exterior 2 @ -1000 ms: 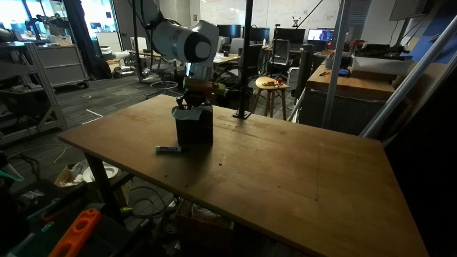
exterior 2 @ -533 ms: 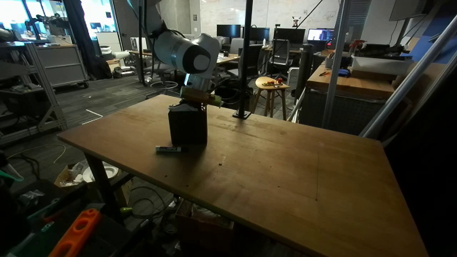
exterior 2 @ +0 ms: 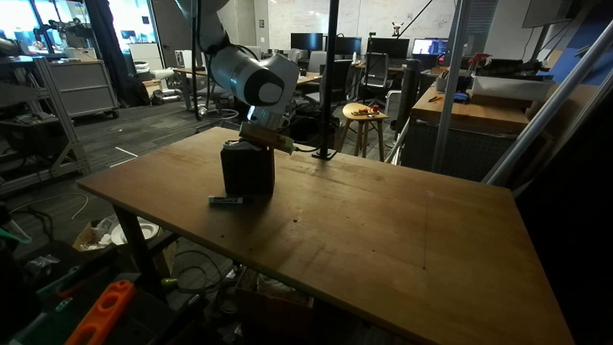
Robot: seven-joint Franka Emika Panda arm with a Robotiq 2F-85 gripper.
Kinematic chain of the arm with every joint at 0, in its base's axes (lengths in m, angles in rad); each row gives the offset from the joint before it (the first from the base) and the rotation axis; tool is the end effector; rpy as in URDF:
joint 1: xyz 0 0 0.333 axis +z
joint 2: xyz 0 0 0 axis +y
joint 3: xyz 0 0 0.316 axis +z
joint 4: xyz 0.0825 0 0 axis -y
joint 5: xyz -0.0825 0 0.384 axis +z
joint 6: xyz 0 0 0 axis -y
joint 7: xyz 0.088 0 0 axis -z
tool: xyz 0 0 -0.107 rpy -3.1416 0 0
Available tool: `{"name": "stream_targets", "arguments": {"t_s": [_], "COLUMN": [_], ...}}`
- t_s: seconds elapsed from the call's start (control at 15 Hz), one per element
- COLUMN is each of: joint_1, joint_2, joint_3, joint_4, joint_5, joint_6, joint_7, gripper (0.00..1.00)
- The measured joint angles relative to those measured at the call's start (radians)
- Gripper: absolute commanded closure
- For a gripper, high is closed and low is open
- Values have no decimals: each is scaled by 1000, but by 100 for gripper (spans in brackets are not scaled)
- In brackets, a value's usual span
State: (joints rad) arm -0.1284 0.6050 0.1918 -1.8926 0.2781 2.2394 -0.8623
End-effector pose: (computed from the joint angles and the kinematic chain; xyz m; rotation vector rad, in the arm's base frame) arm 0.6032 0.0440 0.1702 -2.5865 -0.9506 0.1593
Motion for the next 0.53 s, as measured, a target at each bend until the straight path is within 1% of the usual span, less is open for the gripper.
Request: {"name": "stream_targets", "arguments": {"t_s": [0.33,0.53], "joint_1": [-2,3], "joint_2": [-9,-38], "joint_3": [0,0], "joint_4": [-7,-26], "joint_5": [8,3], "joint_6": [1,1], "joint_7": [0,1], "gripper": [87,86]}}
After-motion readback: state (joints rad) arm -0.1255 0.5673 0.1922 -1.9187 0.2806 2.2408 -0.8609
